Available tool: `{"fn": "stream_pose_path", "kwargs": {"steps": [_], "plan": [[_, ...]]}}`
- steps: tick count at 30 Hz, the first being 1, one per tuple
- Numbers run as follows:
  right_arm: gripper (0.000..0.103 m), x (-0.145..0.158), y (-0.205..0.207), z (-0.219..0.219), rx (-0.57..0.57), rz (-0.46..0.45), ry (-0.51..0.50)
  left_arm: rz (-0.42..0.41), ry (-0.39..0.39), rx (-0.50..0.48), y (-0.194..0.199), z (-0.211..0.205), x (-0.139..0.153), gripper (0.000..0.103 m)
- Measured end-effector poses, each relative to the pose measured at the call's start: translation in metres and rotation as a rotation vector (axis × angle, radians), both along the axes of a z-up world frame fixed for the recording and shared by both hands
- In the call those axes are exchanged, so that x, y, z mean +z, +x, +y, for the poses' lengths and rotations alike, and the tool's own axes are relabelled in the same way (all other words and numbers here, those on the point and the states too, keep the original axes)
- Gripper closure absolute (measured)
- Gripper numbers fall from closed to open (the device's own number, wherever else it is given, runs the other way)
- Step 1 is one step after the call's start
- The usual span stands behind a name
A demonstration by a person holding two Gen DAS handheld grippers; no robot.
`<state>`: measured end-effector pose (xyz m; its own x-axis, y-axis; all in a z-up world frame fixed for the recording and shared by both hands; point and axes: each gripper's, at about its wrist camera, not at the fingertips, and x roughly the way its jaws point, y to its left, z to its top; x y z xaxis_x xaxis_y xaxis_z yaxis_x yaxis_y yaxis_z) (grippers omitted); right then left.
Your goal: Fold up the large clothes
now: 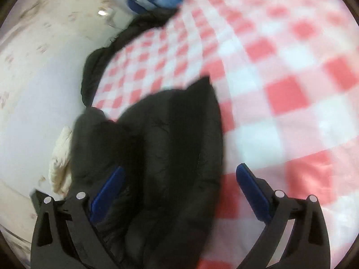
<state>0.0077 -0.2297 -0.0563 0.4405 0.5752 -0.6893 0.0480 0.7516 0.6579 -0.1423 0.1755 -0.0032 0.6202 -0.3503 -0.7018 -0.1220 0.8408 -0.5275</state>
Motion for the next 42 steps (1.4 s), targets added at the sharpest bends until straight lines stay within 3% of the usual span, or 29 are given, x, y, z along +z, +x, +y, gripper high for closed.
{"fn": "stream_pose_path", "kwargs": {"steps": [2,5,7,10,11,13,15,16,17,19,21,24,26,28,29,31,36,38,42], "plan": [[0.006,-0.023,0.016,0.025,0.066,0.016,0.010,-0.008,0.011,-0.014,-0.001,-0.009,0.002,0.008],[0.006,-0.020,0.034,0.040,0.118,0.009,0.019,-0.023,0.052,-0.034,-0.005,-0.019,0.009,0.008],[0.006,-0.014,0.036,0.029,0.085,0.026,0.015,-0.039,0.082,-0.042,-0.009,-0.022,0.016,0.008],[0.006,0.026,0.004,0.003,0.007,-0.086,-0.046,-0.068,0.148,-0.044,-0.017,-0.027,0.029,0.008],[0.006,0.048,-0.020,0.003,0.029,-0.178,-0.067,-0.077,0.174,-0.044,-0.019,-0.030,0.033,0.008],[0.006,0.067,-0.052,0.018,0.110,-0.262,-0.139,-0.093,0.224,-0.042,-0.025,-0.036,0.041,0.008],[0.006,0.054,-0.070,0.046,0.231,-0.203,-0.324,-0.103,0.283,-0.029,-0.030,-0.044,0.048,0.008],[0.006,0.034,-0.073,0.055,0.290,-0.127,-0.387,-0.099,0.306,-0.021,-0.033,-0.047,0.050,0.008],[0.006,0.018,-0.075,0.051,0.297,-0.073,-0.339,-0.095,0.329,-0.016,-0.036,-0.051,0.053,0.008],[0.006,0.016,-0.079,0.037,0.233,-0.045,-0.282,-0.096,0.371,0.006,-0.047,-0.059,0.061,0.008],[0.006,0.038,-0.093,0.032,0.187,-0.120,-0.281,-0.107,0.407,0.006,-0.059,-0.068,0.071,0.008],[0.006,0.082,-0.125,0.040,0.138,-0.312,-0.290,-0.122,0.455,0.008,-0.073,-0.083,0.083,0.008],[0.006,0.092,-0.135,0.054,0.166,-0.365,-0.327,-0.131,0.464,0.004,-0.083,-0.093,0.090,0.008],[0.006,0.071,-0.127,0.075,0.243,-0.273,-0.427,-0.145,0.492,0.012,-0.094,-0.101,0.099,0.008],[0.006,0.047,-0.118,0.081,0.295,-0.157,-0.429,-0.149,0.501,0.007,-0.098,-0.104,0.102,0.008],[0.006,0.036,-0.121,0.074,0.249,-0.102,-0.363,-0.153,0.514,0.000,-0.107,-0.110,0.109,0.008],[0.006,0.092,-0.169,0.069,0.150,-0.284,-0.417,-0.146,0.545,0.005,-0.121,-0.118,0.118,0.008],[0.006,0.111,-0.190,0.069,0.136,-0.319,-0.455,-0.139,0.524,0.008,-0.126,-0.118,0.121,0.008],[0.006,0.130,-0.192,0.094,0.133,-0.333,-0.530,-0.125,0.506,0.017,-0.130,-0.119,0.121,0.008]]}}
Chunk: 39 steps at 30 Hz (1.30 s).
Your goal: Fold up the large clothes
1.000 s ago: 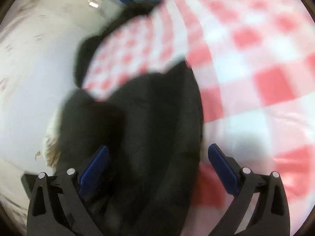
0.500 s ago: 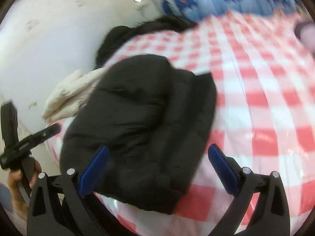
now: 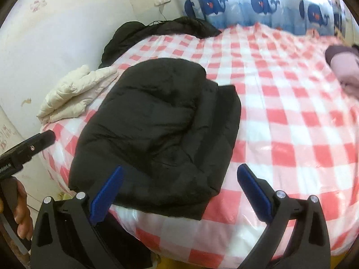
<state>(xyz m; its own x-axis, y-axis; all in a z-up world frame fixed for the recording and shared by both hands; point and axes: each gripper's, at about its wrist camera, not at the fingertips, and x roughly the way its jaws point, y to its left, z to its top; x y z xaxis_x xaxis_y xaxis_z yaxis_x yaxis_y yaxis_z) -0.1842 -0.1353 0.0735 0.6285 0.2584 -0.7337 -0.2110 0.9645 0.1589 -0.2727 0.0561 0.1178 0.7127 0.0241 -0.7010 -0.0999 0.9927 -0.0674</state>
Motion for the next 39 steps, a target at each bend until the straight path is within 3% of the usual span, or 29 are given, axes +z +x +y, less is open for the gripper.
{"fn": "stream_pose_path", "kwargs": {"steps": [6,22,39], "plan": [[0.006,0.010,0.015,0.029,0.002,0.006,-0.043,0.016,0.008,-0.019,-0.003,-0.007,-0.001,0.008],[0.006,0.006,0.023,0.021,0.001,0.045,-0.085,0.090,-0.027,-0.001,0.004,-0.006,-0.013,0.008],[0.006,0.001,0.025,0.018,0.003,0.080,-0.085,0.114,-0.021,-0.007,0.006,-0.005,-0.018,0.008]]}}
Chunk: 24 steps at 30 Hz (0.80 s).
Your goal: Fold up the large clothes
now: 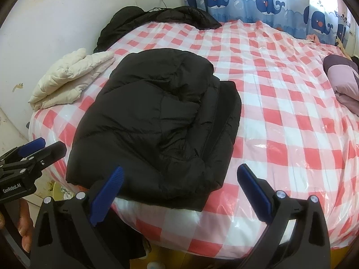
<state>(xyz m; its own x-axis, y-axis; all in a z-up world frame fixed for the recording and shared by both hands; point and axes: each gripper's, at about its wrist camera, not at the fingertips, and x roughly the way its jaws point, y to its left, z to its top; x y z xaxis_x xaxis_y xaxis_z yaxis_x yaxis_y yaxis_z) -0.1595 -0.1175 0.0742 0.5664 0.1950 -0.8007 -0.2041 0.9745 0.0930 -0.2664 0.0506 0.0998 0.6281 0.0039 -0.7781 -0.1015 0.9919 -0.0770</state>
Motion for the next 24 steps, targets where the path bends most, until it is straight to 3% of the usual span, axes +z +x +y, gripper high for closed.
{"fn": "stream_pose_path", "kwargs": {"steps": [17,24], "plan": [[0.006,-0.0037,0.0013,-0.0012,0.005,0.013,-0.003,0.039,0.017,0.016,0.0045,0.0028,-0.0059,0.008],[0.006,-0.0048,0.0021,-0.0024,0.009,0.018,-0.005,0.060,-0.013,0.007,0.0079,0.0078,-0.0070,0.008]]}}
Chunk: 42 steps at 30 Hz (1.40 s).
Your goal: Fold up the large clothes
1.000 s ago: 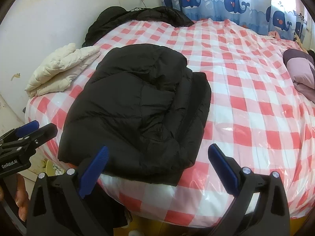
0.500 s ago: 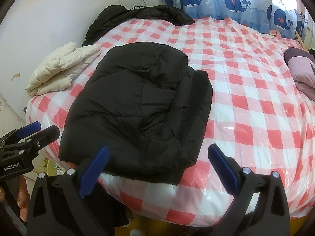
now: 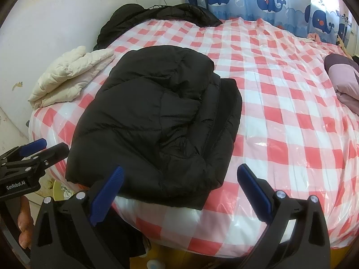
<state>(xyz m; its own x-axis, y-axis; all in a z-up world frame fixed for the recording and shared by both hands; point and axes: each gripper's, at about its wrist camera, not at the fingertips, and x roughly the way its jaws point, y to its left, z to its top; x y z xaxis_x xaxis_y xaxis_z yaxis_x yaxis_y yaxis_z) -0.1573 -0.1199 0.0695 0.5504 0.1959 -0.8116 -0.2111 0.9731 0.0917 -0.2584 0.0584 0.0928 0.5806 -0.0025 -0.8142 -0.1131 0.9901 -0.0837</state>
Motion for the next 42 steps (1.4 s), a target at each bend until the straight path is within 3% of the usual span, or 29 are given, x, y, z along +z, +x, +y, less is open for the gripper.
{"fn": "stream_pose_path", "kwargs": {"steps": [14,21,42], "plan": [[0.006,-0.002,-0.001,-0.007,0.004,0.021,-0.001,0.012,-0.010,-0.014,0.001,0.001,-0.001,0.008],[0.006,-0.001,-0.001,-0.009,0.004,0.026,-0.010,0.088,-0.002,-0.011,0.011,0.004,-0.009,0.008],[0.006,-0.013,0.002,-0.010,0.045,0.089,-0.083,0.102,-0.021,-0.007,0.014,0.007,-0.016,0.008]]}}
